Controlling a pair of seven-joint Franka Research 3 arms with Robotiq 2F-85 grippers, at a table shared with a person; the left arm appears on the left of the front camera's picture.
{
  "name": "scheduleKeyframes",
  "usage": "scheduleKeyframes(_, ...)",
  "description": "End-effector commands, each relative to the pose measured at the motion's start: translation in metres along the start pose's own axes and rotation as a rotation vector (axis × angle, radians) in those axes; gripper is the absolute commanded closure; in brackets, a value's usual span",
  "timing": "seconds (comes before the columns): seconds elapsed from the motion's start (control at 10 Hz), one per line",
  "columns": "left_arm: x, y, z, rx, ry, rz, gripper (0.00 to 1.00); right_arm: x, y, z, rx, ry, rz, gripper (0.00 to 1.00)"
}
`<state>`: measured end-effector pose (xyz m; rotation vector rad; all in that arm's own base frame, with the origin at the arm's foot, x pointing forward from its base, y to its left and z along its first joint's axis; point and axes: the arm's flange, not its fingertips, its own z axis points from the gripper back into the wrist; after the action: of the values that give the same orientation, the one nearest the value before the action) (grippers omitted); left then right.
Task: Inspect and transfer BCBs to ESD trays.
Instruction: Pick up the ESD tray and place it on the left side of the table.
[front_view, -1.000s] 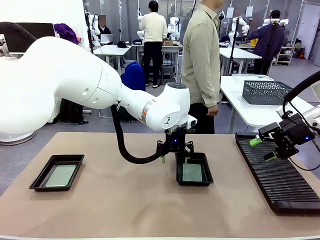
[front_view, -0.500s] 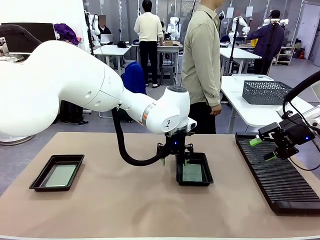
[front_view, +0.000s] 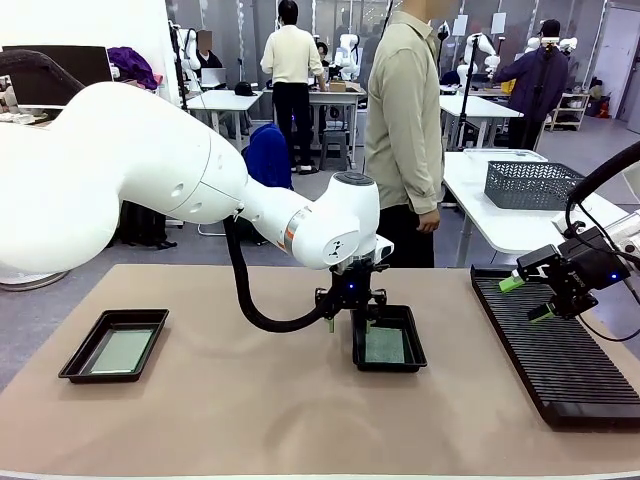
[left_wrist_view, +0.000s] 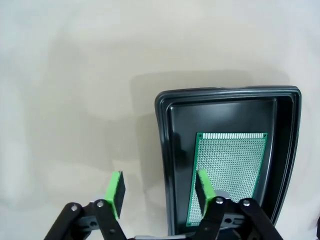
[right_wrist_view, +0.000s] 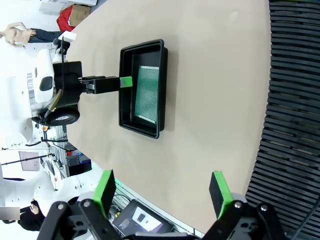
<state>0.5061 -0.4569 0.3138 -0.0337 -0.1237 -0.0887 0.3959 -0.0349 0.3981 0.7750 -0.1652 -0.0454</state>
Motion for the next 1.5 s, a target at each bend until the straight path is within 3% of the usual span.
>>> scheduleKeyframes(0.0,0.0019,0.0015,-0.0009,0.007,-0.023,0.006,0.32,-0.0003,0.001,-0.0001,0.0,-0.004,-0.006,0.0)
scheduleKeyframes(1.4,0.0053,0.0006,-0.0017,-0.008,0.004,-0.017,0.96,-0.0003,0.001,-0.0001,0.0,-0.004,-0.006,0.0)
